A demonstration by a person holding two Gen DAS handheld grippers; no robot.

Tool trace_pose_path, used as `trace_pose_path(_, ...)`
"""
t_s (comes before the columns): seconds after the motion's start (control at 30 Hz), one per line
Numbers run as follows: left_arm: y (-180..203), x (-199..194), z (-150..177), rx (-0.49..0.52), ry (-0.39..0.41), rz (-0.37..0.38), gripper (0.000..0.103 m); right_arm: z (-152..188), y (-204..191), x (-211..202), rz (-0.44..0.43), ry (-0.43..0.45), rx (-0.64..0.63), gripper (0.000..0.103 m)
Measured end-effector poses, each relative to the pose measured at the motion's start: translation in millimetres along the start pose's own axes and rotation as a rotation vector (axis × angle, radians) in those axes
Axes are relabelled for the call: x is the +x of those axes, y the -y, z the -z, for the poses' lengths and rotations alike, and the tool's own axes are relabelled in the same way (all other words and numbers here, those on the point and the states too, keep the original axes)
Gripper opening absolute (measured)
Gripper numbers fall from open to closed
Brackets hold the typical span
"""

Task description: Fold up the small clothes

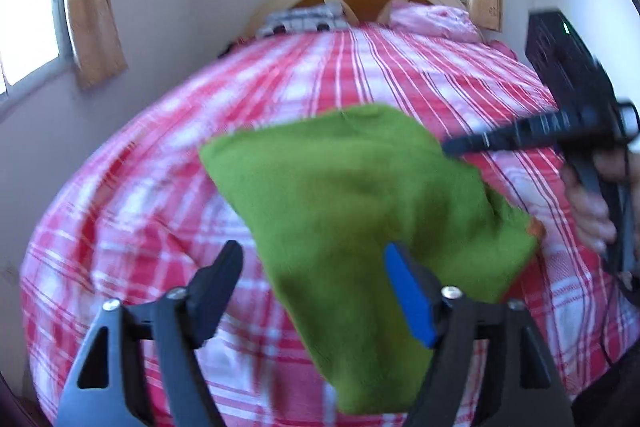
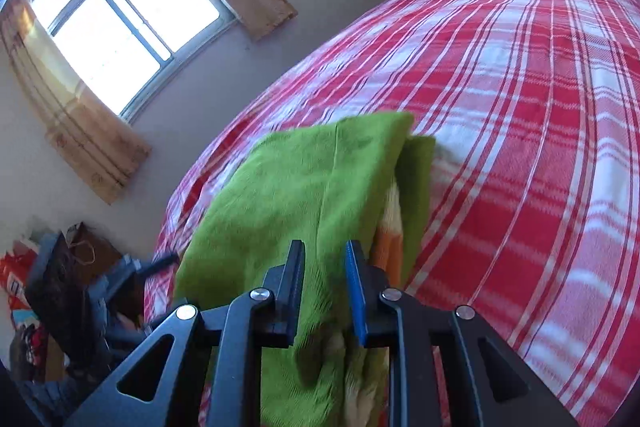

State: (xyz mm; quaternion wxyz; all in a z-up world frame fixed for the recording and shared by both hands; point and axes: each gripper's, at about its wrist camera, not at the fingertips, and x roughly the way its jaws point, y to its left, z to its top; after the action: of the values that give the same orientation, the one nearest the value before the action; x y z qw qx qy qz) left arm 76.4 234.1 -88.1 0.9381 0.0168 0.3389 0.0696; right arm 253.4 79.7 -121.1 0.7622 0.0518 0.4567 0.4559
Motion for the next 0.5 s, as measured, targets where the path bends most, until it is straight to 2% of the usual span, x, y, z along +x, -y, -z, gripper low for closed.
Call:
trace_pose_path(0.03,-2.8,-1.6,-3.3,-0.006,0.009,-0.012,0.091,4.4,-4.8,3.4,0.032,-0.012,-0.021,0.018)
trace_pose_path(0.1,-7.6,-0.3,-9.4,-0.024,0.024,-0.038,0.095,8.7,-9.1,4.7,0.078,-0.006,-0.051,0.007)
trace_pose_path(0.13,-9.0,3.7,-13.0,-0.024,0.030,-0.054,0.095,10.1,-10.1,1.7,0.082,0.004,-0.053,0.005)
trace_pose_path(0.27,-14.1,30.7,-21.5,-0.018,0.019,-0.172,0.095,17.7,-16.6,-13.2,0.198,0.015,-0.097,0.004)
trace_pose_path(0.3,-18.8,39.4,-21.1,-0.032,0.008,-0.203,0.099,19.2,-13.1,-11.3,0.205,0.004,-0.090,0.004)
trace_pose_path(0.33,-23.6,52.0,-20.0,-0.056,-0.015,-0.216,0.103,21.5,-9.5,-8.9,0.225,-0.003,-0.086,0.004)
trace_pose_path(0.43,-24.2,61.1,-11.4,-0.065,-0.016,-0.218,0.103,21.9,-8.0,-6.0,0.220,-0.009,-0.082,0.005)
trace_pose_path(0.5,-17.8,58.8,-9.7,-0.034,0.005,-0.245,0.103,21.4,-19.1,-16.2,0.218,0.058,-0.097,0.006)
